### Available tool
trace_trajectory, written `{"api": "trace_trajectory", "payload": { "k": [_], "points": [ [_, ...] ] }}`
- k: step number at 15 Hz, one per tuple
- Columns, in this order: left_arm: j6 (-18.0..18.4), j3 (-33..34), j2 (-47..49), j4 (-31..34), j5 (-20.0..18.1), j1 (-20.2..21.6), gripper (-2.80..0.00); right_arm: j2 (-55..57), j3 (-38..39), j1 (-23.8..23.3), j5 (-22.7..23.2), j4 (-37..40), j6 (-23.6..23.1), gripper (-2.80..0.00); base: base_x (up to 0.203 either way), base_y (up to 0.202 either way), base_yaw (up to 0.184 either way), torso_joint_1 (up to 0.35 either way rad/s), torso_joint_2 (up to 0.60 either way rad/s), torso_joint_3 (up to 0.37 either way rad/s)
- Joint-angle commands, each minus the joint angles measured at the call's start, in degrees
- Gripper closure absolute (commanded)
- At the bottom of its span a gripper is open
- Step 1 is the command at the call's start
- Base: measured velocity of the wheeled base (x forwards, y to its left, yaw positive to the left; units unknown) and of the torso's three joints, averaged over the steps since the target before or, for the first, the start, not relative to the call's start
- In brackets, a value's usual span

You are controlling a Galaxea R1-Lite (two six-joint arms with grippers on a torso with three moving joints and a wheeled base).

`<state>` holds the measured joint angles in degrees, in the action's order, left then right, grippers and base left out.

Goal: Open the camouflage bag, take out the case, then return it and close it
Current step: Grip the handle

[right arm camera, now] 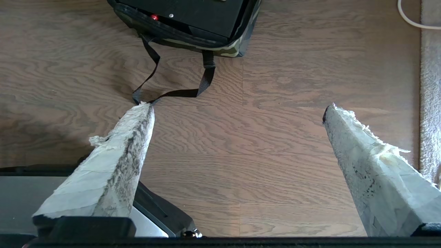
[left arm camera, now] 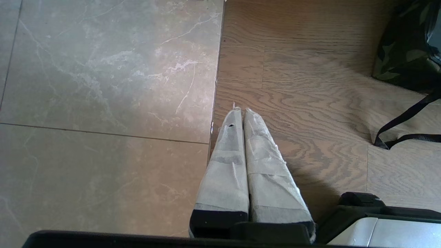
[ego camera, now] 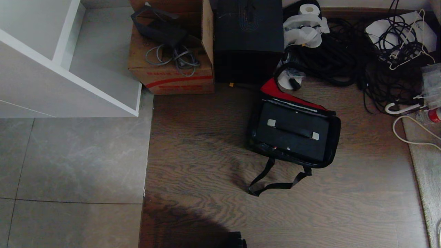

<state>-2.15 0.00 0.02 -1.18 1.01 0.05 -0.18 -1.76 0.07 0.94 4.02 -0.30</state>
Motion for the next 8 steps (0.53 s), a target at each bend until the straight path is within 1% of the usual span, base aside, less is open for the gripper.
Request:
{"api": "trace_trajectory", "payload": {
  "k": [1, 8],
  "points": [
    [-0.05, 0.53, -0.02, -0.05, 0.04, 0.04, 0.0, 0.27, 0.0, 0.01, 0.03, 0.02, -0.05, -2.8, 0.0, 0.0, 0.0, 0.0, 0.0, 0.0],
    [-0.05, 0.57, -0.02, -0.05, 0.04, 0.04, 0.0, 0.27, 0.0, 0.01, 0.03, 0.02, -0.05, -2.8, 0.0, 0.0, 0.0, 0.0, 0.0, 0.0]
  ]
}}
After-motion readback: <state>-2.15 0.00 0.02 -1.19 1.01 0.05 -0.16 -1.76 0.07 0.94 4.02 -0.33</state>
